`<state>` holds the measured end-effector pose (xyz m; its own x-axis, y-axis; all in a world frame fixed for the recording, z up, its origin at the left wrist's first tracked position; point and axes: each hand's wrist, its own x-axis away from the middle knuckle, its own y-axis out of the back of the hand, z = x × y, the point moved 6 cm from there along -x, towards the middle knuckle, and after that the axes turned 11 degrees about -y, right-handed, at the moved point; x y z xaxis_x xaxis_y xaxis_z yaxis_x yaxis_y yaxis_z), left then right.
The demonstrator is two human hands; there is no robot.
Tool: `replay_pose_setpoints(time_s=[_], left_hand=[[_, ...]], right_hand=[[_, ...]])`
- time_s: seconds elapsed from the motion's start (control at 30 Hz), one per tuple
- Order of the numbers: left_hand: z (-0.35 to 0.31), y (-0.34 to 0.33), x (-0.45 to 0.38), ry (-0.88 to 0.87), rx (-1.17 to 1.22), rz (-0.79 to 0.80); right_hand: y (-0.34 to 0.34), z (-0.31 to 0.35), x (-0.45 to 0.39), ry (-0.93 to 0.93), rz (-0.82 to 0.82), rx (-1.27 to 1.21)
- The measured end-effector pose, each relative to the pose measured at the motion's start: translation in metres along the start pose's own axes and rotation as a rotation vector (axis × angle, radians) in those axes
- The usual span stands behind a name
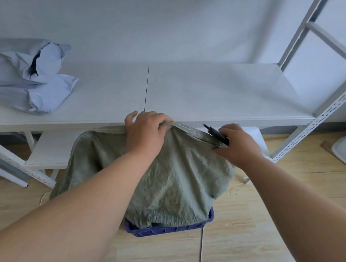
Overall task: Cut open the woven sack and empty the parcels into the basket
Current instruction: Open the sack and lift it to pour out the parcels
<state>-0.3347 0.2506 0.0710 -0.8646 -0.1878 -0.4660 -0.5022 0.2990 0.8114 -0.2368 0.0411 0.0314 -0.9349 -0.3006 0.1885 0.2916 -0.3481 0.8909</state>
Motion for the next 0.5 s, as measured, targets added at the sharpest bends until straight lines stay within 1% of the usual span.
replay_pose_setpoints(time_s=[0.1,0.17,0.2,0.27,0.3,0.33,0.4,0.43,0.5], left_hand=[[-0.004,-0.001,-0.008,0.044,-0.057,0.023],[-0.013,-0.006,-0.015,0.06,-0.084,0.124],[-0.024,-0.011,-0.019,0.018,-0.111,0.214],[-0.055,-0.025,-0.024,-0.125,-0.162,0.392],[-0.069,-0.03,-0.027,-0.178,-0.176,0.432],[-0.081,-0.034,-0.031,-0.202,-0.175,0.438],[-0.092,-0.035,-0.038,-0.169,-0.137,0.379],[-0.092,-0.035,-0.04,-0.135,-0.128,0.335],[-0.088,-0.035,-0.04,-0.079,-0.124,0.266]], right_hand=[[0.014,-0.006,-0.003,-0.032,-0.067,-0.013],[0.023,-0.006,-0.004,-0.067,-0.104,-0.059],[0.027,-0.005,-0.004,-0.071,-0.112,-0.12],[0.035,0.001,-0.002,-0.054,-0.112,-0.245],[0.039,0.004,0.0,-0.038,-0.109,-0.285],[0.043,0.005,0.001,-0.021,-0.102,-0.308],[0.05,0.0,0.001,0.004,-0.075,-0.291],[0.054,-0.007,-0.001,0.0,-0.055,-0.232],[0.058,-0.032,-0.008,-0.037,-0.024,0.003]])
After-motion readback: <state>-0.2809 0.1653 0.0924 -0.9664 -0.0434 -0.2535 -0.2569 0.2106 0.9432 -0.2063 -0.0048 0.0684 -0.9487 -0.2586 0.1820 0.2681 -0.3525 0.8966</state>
